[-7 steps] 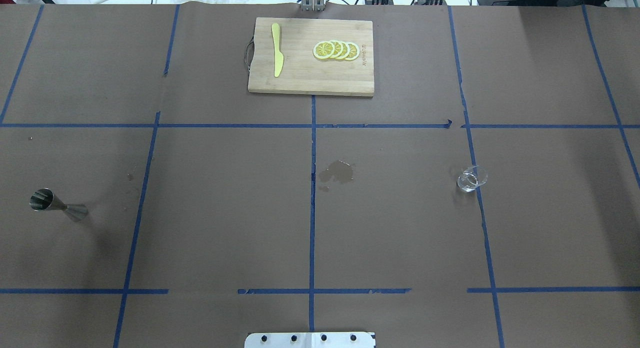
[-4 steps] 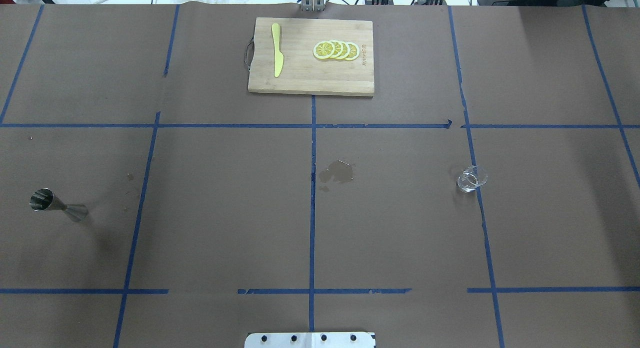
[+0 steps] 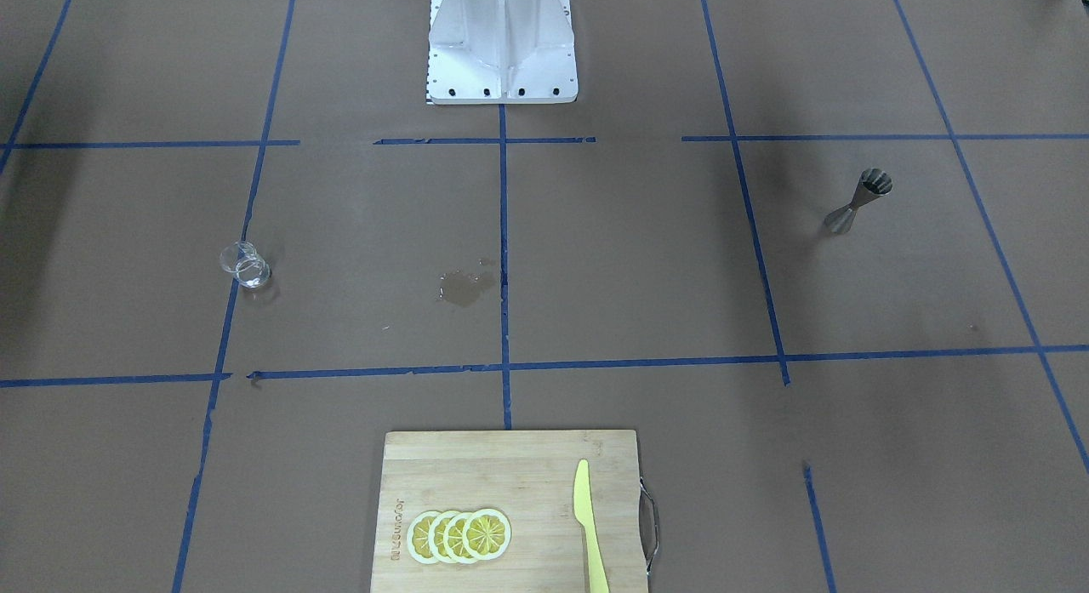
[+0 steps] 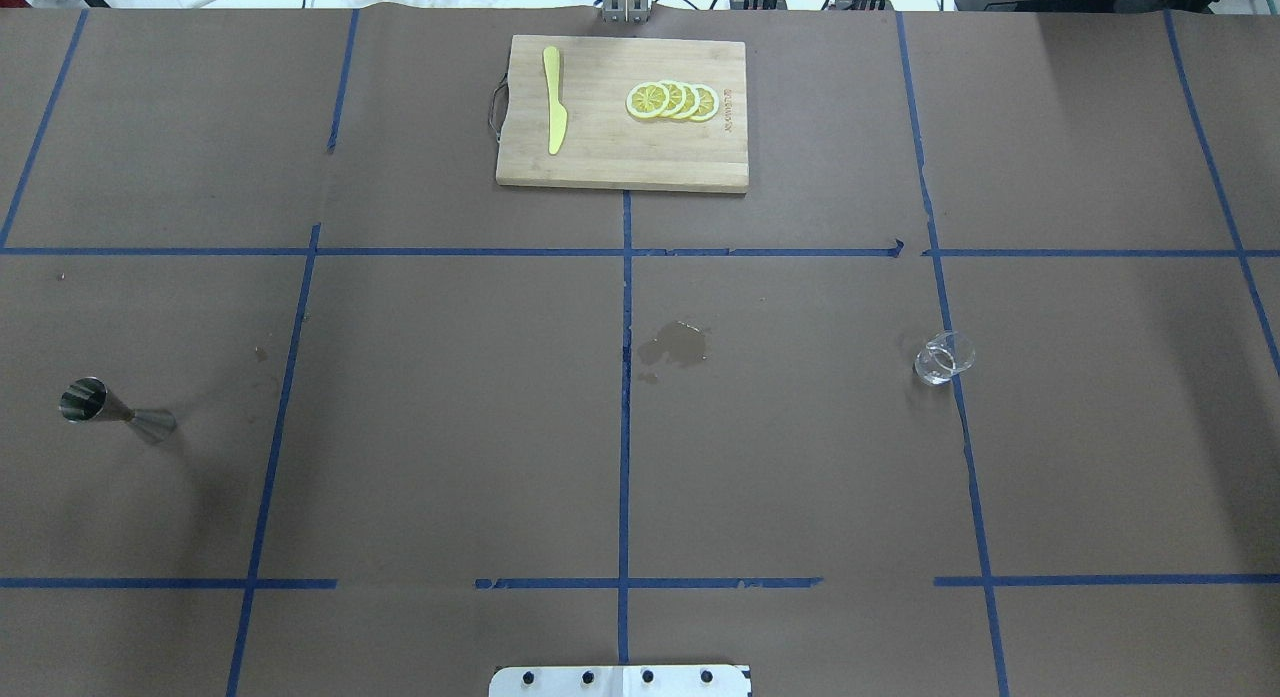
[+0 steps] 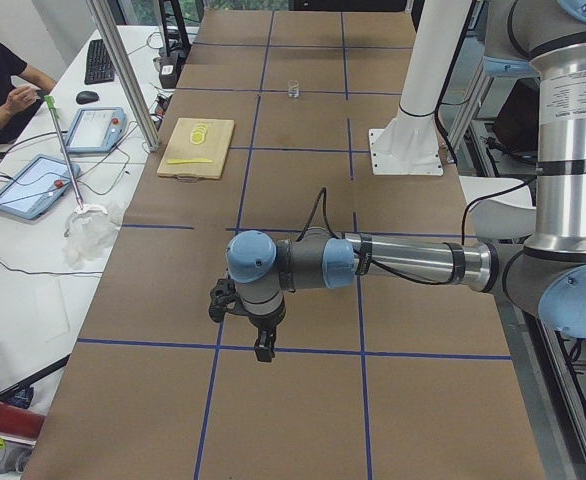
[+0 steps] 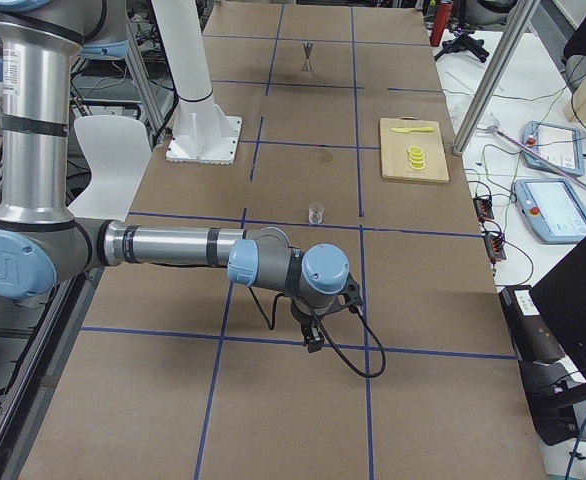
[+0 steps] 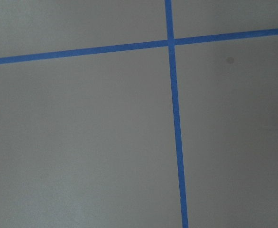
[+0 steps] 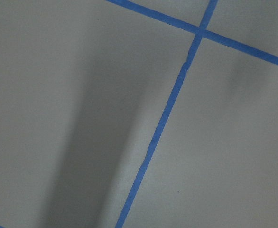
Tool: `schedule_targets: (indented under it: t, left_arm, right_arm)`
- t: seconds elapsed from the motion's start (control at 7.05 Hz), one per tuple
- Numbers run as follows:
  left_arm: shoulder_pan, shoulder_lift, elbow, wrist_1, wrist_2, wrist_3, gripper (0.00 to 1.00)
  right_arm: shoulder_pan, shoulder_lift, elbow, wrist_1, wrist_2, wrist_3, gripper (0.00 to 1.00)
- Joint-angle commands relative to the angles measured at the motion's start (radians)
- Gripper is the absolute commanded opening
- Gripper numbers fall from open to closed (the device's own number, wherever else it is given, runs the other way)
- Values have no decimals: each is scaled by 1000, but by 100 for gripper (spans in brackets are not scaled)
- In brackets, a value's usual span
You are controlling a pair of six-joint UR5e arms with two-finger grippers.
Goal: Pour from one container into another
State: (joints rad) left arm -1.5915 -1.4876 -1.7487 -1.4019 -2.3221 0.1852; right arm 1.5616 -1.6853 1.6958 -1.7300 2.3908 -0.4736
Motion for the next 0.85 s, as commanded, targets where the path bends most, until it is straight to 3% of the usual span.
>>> schedule_targets:
  t: [0.0,0.43,0.71]
  left_arm:
    - [1,0,-2,-5,0,23,100]
    - [1,0,0,-6,-2,23,100]
    - [2,0,-2,-6,-2,22,100]
  right_arm:
    - [0,-2,-5,1,-7,-6,100]
    - [24,-5,-8,3,-9,-10,100]
    - [34,5,10,29,-79,-5,100]
